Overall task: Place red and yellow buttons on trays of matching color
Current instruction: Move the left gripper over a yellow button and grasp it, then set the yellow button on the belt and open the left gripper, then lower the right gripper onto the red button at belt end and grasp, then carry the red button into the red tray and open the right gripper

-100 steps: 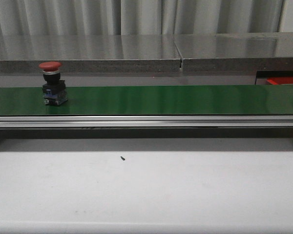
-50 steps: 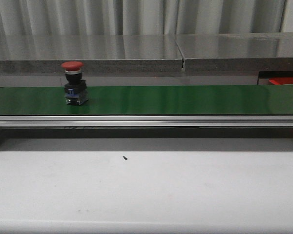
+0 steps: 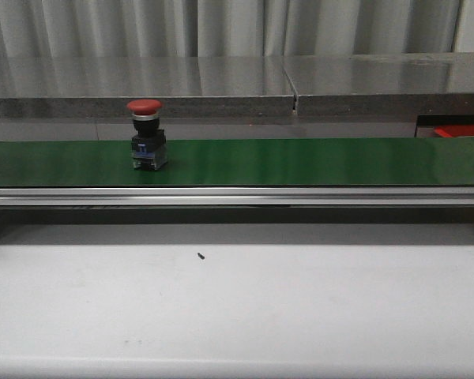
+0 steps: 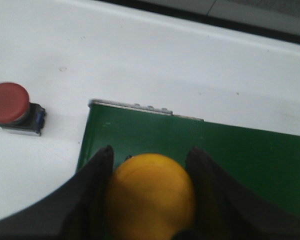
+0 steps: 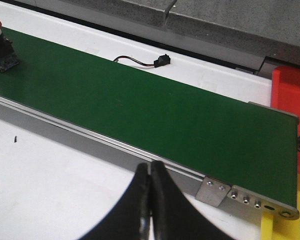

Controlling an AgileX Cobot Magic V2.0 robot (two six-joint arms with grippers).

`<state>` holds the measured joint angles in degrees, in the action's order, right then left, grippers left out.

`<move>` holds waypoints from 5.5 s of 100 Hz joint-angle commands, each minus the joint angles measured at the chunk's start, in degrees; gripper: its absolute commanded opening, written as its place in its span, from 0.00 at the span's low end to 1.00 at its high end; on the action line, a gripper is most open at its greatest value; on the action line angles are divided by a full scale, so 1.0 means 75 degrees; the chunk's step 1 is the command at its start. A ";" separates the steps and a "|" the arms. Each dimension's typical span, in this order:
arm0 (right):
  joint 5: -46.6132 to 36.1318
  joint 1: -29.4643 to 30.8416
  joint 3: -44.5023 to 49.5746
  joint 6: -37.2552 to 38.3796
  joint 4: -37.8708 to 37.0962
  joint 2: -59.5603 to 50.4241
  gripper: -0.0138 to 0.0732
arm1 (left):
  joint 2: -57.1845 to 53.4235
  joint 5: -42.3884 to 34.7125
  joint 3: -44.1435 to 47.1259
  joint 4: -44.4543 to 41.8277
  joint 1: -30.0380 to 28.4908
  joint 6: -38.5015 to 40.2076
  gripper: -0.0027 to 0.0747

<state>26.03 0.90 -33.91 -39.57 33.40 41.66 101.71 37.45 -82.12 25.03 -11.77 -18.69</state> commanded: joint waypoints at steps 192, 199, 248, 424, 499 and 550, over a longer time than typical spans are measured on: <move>-0.0392 -0.0015 -0.0200 -0.0056 0.0220 -0.0032 0.05 | -0.8778 -0.3047 0.6938 0.0715 0.2455 -0.0525 0.62; -0.0392 -0.0015 -0.0200 -0.0056 0.0220 -0.0032 0.05 | -0.9326 -0.3067 0.7355 0.0751 0.2455 -0.0525 0.50; 0.0011 -0.0015 -0.0250 -0.0049 0.0394 0.0023 0.16 | -1.0319 -0.3084 0.8061 0.0767 0.2455 -0.0525 0.01; 0.0353 -0.0016 -0.5036 -0.0281 0.0591 0.7402 0.76 | -1.0319 -0.3056 0.8061 0.0720 0.2455 -0.0525 0.01; 0.1075 0.2060 -0.7971 -0.0197 0.0545 0.8293 0.35 | -1.0319 -0.3056 0.8061 0.0720 0.2455 -0.0525 0.01; 0.0866 0.2508 -1.0765 -0.0197 0.0545 1.1267 0.35 | -1.0319 -0.3056 0.8061 0.0720 0.2455 -0.0525 0.01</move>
<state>35.54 19.28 -110.50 -40.99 36.10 127.50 24.14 18.38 -20.01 29.62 6.26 -22.66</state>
